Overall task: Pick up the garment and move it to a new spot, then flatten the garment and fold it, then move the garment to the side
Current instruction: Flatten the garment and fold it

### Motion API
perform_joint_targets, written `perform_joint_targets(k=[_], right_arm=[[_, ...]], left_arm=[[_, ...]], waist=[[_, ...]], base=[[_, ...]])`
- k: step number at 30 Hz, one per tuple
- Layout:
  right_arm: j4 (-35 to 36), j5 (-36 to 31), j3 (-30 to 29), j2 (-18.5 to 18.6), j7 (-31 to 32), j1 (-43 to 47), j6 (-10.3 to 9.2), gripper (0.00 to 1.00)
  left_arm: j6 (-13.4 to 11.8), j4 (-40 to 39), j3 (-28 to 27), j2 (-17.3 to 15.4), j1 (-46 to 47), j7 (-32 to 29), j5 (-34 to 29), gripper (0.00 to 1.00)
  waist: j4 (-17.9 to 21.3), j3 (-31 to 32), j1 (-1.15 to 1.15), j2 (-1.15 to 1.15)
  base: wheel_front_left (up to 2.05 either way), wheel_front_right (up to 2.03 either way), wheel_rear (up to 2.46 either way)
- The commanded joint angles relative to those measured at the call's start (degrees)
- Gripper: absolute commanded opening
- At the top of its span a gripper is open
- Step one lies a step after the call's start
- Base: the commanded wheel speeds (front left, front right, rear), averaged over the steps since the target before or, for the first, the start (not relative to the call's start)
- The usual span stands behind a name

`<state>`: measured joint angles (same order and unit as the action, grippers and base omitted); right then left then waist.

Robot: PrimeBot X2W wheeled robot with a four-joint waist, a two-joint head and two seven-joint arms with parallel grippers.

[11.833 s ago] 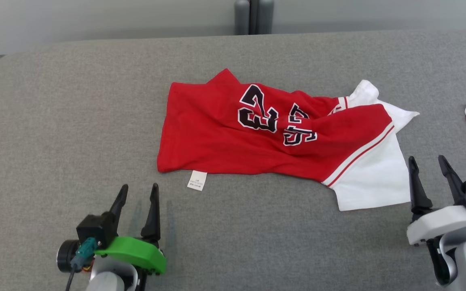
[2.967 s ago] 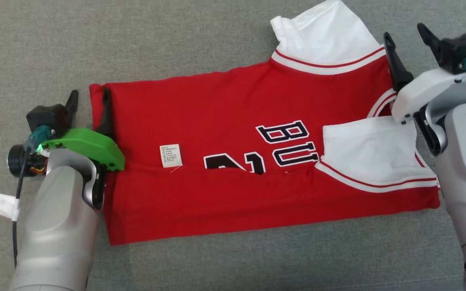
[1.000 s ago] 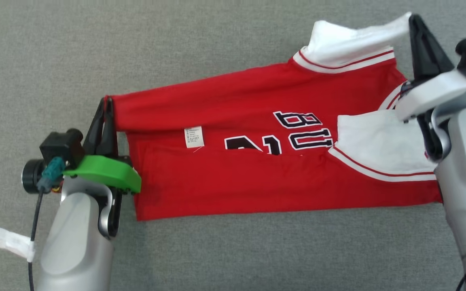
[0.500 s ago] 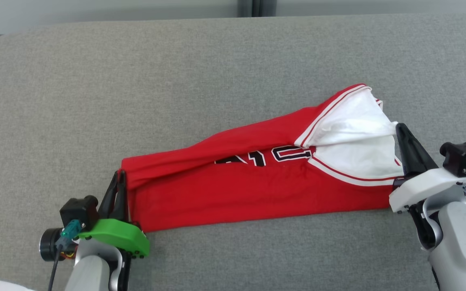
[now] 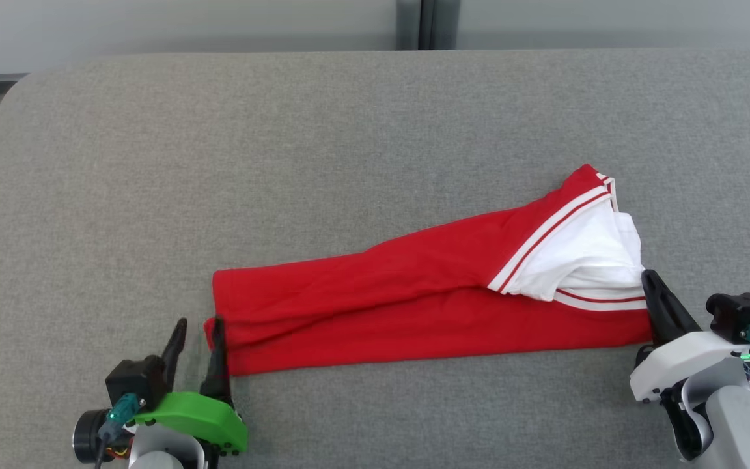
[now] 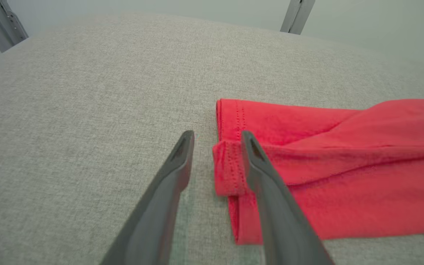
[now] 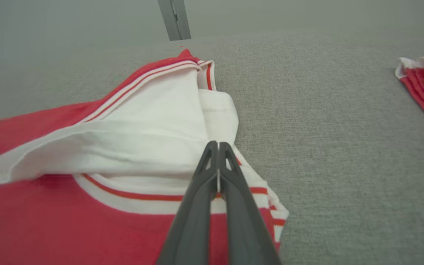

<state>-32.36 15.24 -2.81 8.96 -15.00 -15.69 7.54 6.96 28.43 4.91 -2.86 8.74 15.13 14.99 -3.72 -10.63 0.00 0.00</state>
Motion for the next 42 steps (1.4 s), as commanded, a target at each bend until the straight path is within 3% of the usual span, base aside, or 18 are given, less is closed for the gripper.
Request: perform_joint_targets(k=[1,8,13,19,20,21,22,28,33,38,42], right_arm=[[0.06,-0.54,-0.19,0.09,-0.23,-0.28,-0.12,1.00],[-1.09,-1.81,-1.14,1.04,-0.22,-4.82,-0.12,1.00],[-8.78,-3.89,-0.43,2.47,2.92,-8.65,-0.12,1.00],[-17.44,-3.20,2.09,1.52,6.36,-9.58,-0.11,1.00],[-18.72,-2.56,3.06,1.32,6.89,-9.25,-0.12,0.47],[-19.54,-1.81,3.51,1.29,7.02,-9.02,-0.11,0.27],[-20.20,-1.00,3.82,1.43,6.35,-8.81,-0.12,0.00],[-21.83,-0.45,-2.76,6.28,0.87,-9.74,-0.27,0.00],[-19.16,-4.38,-11.11,7.23,-0.18,-9.34,-0.13,0.00],[-8.88,-7.46,-14.31,2.93,-0.19,-6.18,-0.12,0.00],[-0.40,-6.15,-8.96,-1.50,-0.21,-3.83,-0.11,0.00]], left_arm=[[-0.52,-0.85,0.17,-0.14,-0.65,-0.01,0.50,1.00],[-1.72,-4.63,1.68,-0.16,-1.70,-0.02,0.83,1.00],[-1.99,-4.81,2.92,-0.15,-1.15,-0.02,1.20,1.00],[-2.47,-4.64,3.62,-0.14,-0.66,-0.02,1.87,1.00],[-2.53,-4.62,3.63,-0.14,-0.76,-0.02,1.95,1.00],[-2.61,-4.62,3.58,-0.14,-0.90,-0.02,1.92,1.00],[-2.65,-4.63,3.46,-0.14,-1.16,-0.02,1.97,1.00],[-2.52,-4.72,3.42,-0.14,-2.76,-0.02,1.47,1.00],[-2.52,-4.71,4.18,-0.16,-2.52,-0.02,1.61,1.00],[-2.81,-4.78,5.04,-0.16,-2.04,-0.02,2.09,1.00],[-3.13,-4.71,5.39,-0.16,-2.10,-0.02,2.22,1.00]], waist=[[-0.23,-0.08,0.00,0.00],[-2.07,-0.88,0.00,0.00],[-3.84,-1.46,0.00,0.00],[-5.12,-1.53,0.00,0.00],[-5.16,-1.46,0.00,0.00],[-5.09,-1.42,0.00,0.00],[-4.89,-1.29,0.00,0.00],[-1.91,-0.14,0.00,0.00],[0.84,0.83,0.00,0.00],[2.78,1.36,0.00,0.00],[3.48,1.58,0.00,0.00]], base=[[0.00,0.00,0.00],[0.00,0.00,0.00],[0.00,0.00,0.00],[0.00,0.00,0.00],[0.00,0.00,0.00],[0.00,0.00,0.00],[0.00,0.00,0.00],[0.00,0.00,0.00],[0.00,0.00,0.00],[0.00,0.00,0.00],[0.00,0.00,0.00]])
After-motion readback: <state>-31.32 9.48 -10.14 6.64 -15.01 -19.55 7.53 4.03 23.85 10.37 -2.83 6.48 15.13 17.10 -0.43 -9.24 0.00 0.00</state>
